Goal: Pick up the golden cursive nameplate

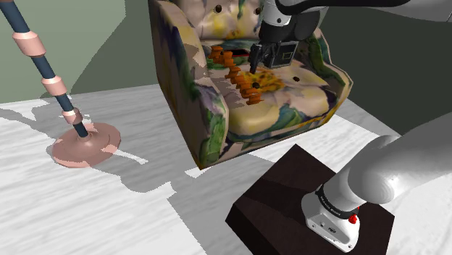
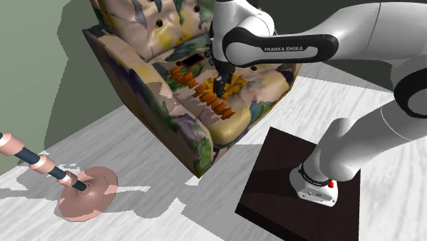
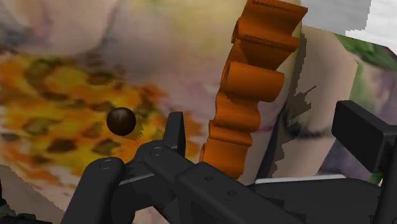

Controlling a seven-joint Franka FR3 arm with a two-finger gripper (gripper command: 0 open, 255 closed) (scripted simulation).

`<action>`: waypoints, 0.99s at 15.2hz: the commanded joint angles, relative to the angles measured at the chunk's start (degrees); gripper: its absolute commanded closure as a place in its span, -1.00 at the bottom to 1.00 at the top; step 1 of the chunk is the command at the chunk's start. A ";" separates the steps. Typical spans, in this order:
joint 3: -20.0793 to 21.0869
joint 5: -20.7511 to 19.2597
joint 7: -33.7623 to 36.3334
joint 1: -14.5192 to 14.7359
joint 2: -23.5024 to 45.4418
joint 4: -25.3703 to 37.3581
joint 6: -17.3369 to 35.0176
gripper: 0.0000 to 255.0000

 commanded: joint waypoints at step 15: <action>-0.98 -0.29 1.02 -1.06 24.49 18.64 9.01 -1.00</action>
